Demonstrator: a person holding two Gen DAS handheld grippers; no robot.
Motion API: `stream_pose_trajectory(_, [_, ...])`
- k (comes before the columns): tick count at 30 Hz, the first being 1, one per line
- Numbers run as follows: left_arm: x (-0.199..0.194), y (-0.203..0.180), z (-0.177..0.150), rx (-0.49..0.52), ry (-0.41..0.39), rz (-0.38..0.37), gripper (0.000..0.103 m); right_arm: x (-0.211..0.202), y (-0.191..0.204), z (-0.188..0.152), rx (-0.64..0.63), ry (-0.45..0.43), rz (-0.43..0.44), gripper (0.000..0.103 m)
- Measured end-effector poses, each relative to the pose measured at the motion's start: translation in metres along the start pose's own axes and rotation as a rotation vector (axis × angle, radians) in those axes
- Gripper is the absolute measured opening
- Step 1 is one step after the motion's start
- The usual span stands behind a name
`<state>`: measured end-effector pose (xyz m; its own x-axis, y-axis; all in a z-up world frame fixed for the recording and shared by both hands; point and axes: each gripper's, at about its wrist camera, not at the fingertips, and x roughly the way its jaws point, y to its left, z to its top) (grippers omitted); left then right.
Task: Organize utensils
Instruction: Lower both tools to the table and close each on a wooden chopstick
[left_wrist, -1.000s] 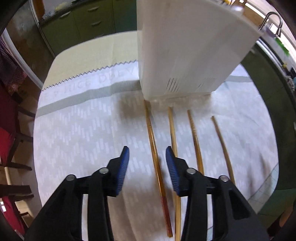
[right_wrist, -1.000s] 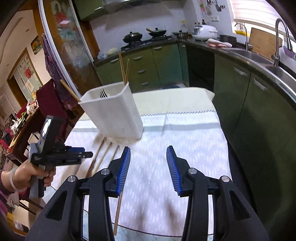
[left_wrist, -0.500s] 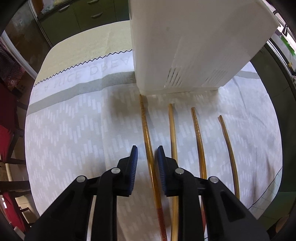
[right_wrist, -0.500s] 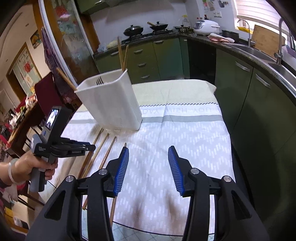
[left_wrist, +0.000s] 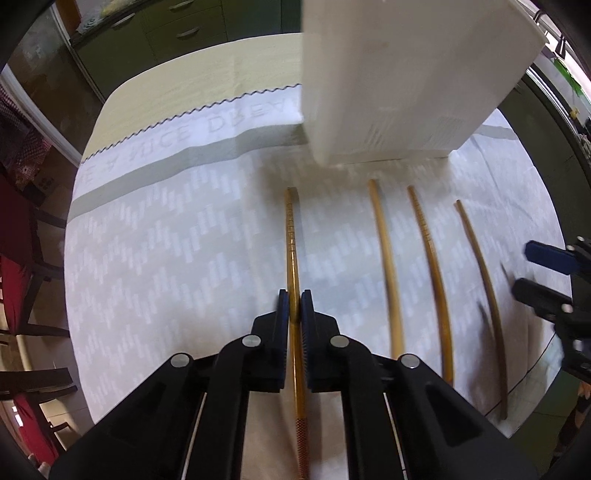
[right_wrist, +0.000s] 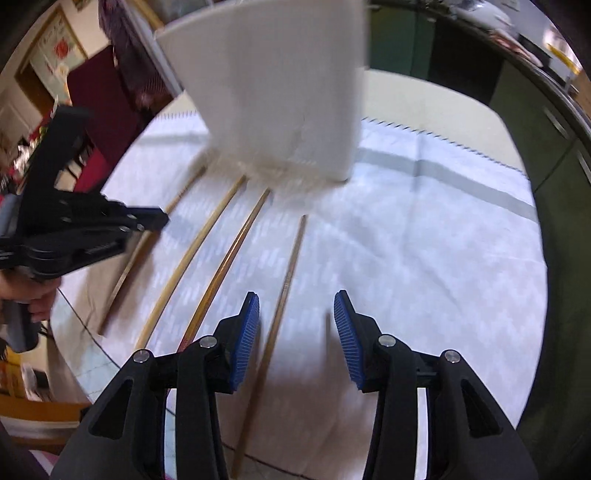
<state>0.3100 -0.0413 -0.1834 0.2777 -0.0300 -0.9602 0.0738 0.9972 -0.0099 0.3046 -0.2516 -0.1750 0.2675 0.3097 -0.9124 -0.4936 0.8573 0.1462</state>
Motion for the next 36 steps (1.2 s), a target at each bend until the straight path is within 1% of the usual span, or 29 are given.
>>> stream_pose_trajectory(1, [0.000,0.004,-0.002,0.001,-0.002,0.000,0.007,0.006,0.004,0.003,-0.005,0.014,-0.003,0.038])
stream_pose_trajectory(4, [-0.002,0.009,-0.005,0.013,-0.006,0.005,0.007,0.022,0.008,0.011,-0.013,0.043,-0.027,0.038])
stream_pose_trajectory(5, [-0.003,0.011,-0.008,0.014,-0.007,0.004,0.007,0.027,0.008,0.013,-0.008,0.056,-0.036,0.035])
stream_pose_trajectory(8, [-0.002,0.011,-0.008,0.021,-0.010,-0.001,0.007,0.036,0.008,0.019,0.000,0.077,-0.055,0.035])
stream_pose_trajectory(12, [-0.002,0.009,-0.009,0.031,-0.012,0.000,0.007,0.041,0.011,0.027,-0.004,0.087,-0.074,0.035])
stream_pose_trajectory(15, [-0.002,0.010,-0.009,0.034,-0.012,0.003,0.007,0.047,0.019,0.033,-0.030,0.087,-0.116,0.035])
stream_pose_trajectory(16, [-0.002,0.009,-0.009,0.033,-0.012,0.003,0.007,0.050,0.022,0.034,-0.034,0.084,-0.117,0.031])
stream_pose_trajectory(18, [-0.003,0.010,-0.010,0.029,-0.011,-0.002,0.007,0.052,0.024,0.035,-0.035,0.083,-0.116,0.029])
stream_pose_trajectory(19, [-0.003,0.010,-0.009,0.027,-0.011,-0.002,0.007,0.052,0.026,0.034,-0.040,0.078,-0.116,0.024])
stream_pose_trajectory(21, [-0.003,0.009,-0.010,0.023,-0.011,-0.002,0.007,0.053,0.029,0.033,-0.043,0.072,-0.114,0.021])
stream_pose_trajectory(22, [-0.003,0.009,-0.010,0.023,-0.011,-0.001,0.007,0.053,0.029,0.033,-0.036,0.070,-0.106,0.018])
stream_pose_trajectory(23, [-0.003,0.010,-0.010,0.019,-0.010,-0.003,0.007,0.054,0.028,0.034,-0.029,0.068,-0.104,0.011])
stream_pose_trajectory(24, [-0.003,0.011,-0.010,0.010,-0.007,-0.007,0.007,0.052,0.027,0.033,-0.026,0.066,-0.104,0.009])
stream_pose_trajectory(26, [-0.003,0.013,-0.009,-0.006,0.004,-0.015,0.007,0.053,0.026,0.034,-0.018,0.063,-0.097,0.009])
stream_pose_trajectory(29, [-0.002,0.017,-0.004,-0.022,0.025,-0.028,0.010,0.052,0.028,0.034,-0.028,0.064,-0.108,0.008])
stream_pose_trajectory(36, [0.000,0.007,-0.001,0.020,0.046,0.009,0.012,0.053,0.033,0.030,-0.033,0.070,-0.113,0.007])
